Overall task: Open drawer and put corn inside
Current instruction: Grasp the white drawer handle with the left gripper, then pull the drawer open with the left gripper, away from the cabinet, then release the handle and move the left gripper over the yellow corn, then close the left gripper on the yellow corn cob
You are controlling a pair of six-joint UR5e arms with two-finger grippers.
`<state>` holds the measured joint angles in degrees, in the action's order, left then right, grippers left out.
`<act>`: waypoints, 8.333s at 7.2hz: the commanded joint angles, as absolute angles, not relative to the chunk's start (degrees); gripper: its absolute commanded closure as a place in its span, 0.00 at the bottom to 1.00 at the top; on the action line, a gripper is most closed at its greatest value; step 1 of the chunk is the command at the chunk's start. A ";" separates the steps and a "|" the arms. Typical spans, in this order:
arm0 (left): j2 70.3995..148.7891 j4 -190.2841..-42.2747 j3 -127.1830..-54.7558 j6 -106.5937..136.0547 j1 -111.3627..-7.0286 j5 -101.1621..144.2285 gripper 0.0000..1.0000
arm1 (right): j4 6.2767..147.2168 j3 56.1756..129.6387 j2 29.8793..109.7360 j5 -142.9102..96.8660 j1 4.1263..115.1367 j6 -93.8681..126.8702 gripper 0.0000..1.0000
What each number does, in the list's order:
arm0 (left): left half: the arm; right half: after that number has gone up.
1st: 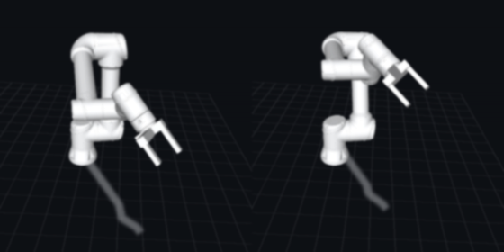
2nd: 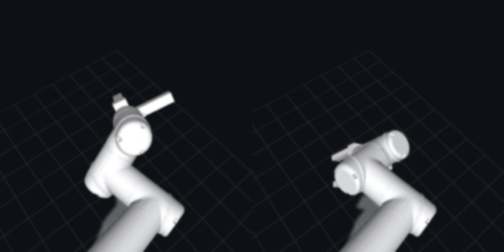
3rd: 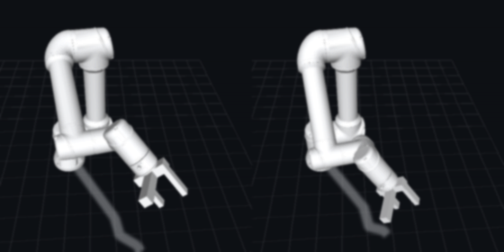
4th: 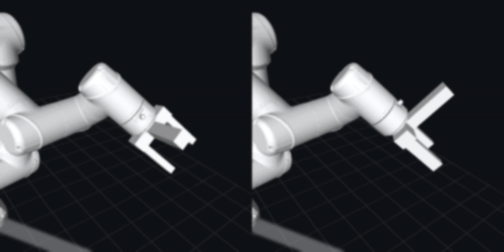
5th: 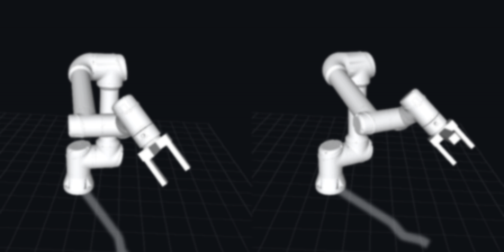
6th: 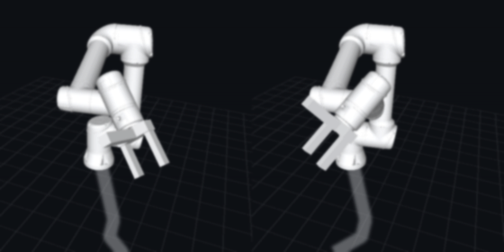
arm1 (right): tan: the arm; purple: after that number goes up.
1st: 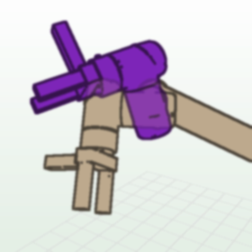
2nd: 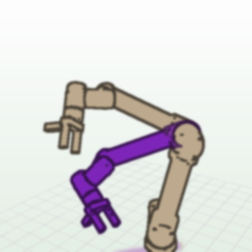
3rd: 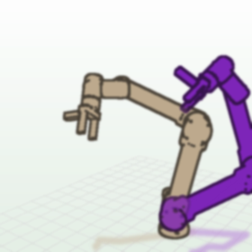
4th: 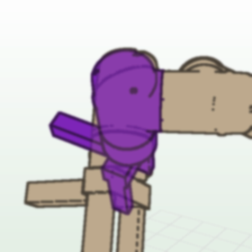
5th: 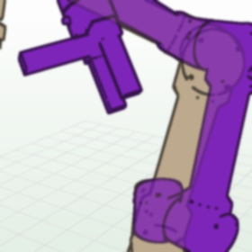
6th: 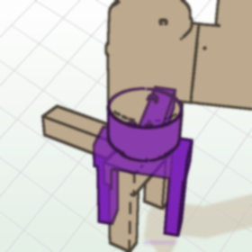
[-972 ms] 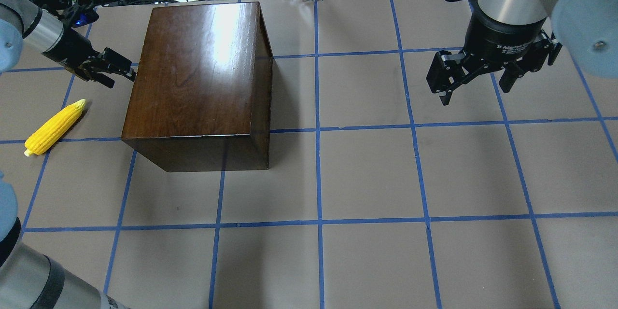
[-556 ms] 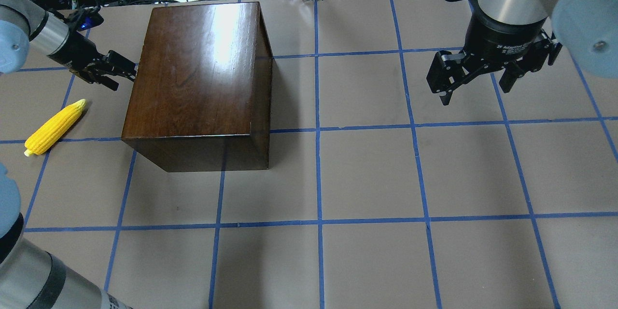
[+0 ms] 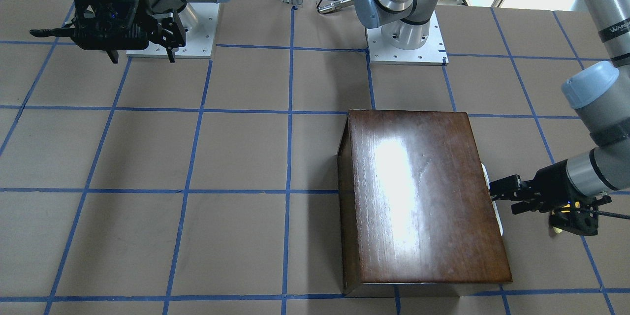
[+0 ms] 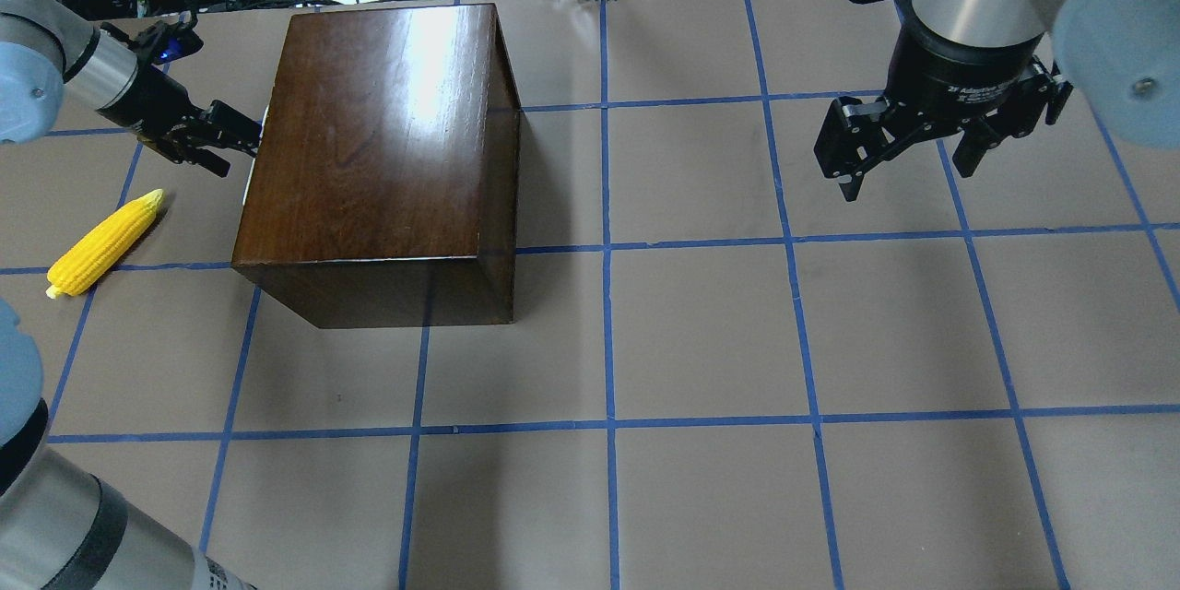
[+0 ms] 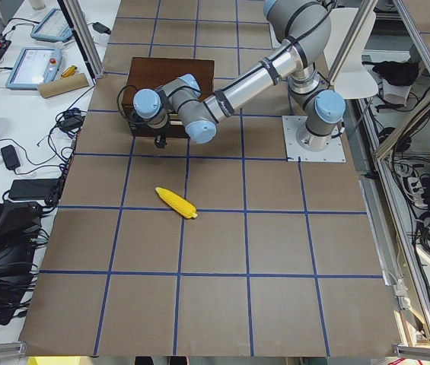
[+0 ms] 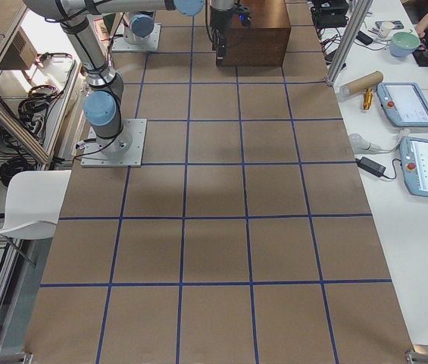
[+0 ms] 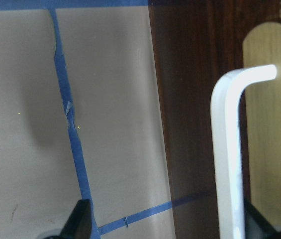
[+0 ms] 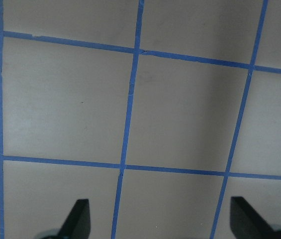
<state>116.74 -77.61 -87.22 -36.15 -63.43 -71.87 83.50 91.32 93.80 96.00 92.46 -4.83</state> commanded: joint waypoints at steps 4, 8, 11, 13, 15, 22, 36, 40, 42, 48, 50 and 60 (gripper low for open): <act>116.81 -77.61 -87.19 -36.30 -62.67 -72.51 0.00 | 83.50 91.32 93.87 96.06 92.46 -4.83 0.00; 116.81 -77.52 -87.37 -36.48 -60.21 -74.43 0.00 | 83.50 91.32 93.87 95.98 92.46 -4.75 0.00; 116.72 -77.52 -87.10 -36.74 -58.54 -75.32 0.00 | 83.50 91.32 93.78 96.06 92.46 -4.75 0.00; 116.72 -77.52 -86.84 -36.91 -57.49 -75.24 0.00 | 83.50 91.32 93.87 95.98 92.46 -4.75 0.00; 116.72 -77.43 -86.84 -36.91 -56.78 -75.32 0.00 | 83.50 91.32 93.87 95.98 92.46 -4.83 0.00; 116.72 -77.34 -86.84 -37.09 -54.05 -75.23 0.00 | 83.50 91.32 93.87 96.06 92.46 -4.75 0.00; 117.50 -70.15 -85.25 -43.13 -49.85 -92.46 0.00 | 83.50 91.32 93.87 95.98 92.46 -4.75 0.00; 120.75 -61.01 -90.70 -47.80 -48.43 -92.37 0.00 | 83.50 91.32 93.87 96.06 92.46 -4.83 0.00; 123.30 -59.51 -90.61 -50.27 -48.43 -92.46 0.00 | 83.50 91.32 93.78 95.98 92.46 -4.75 0.00; 126.39 -57.13 -90.62 -50.27 -48.43 -92.55 0.00 | 83.50 91.32 93.87 96.06 92.46 -4.75 0.00; 126.39 -57.13 -90.53 -50.19 -48.43 -92.46 0.00 | 83.50 91.32 93.78 95.98 92.46 -4.83 0.00; 125.25 -57.22 -90.53 -49.22 -48.52 -92.81 1.00 | 83.50 91.32 93.78 95.98 92.46 -4.75 0.00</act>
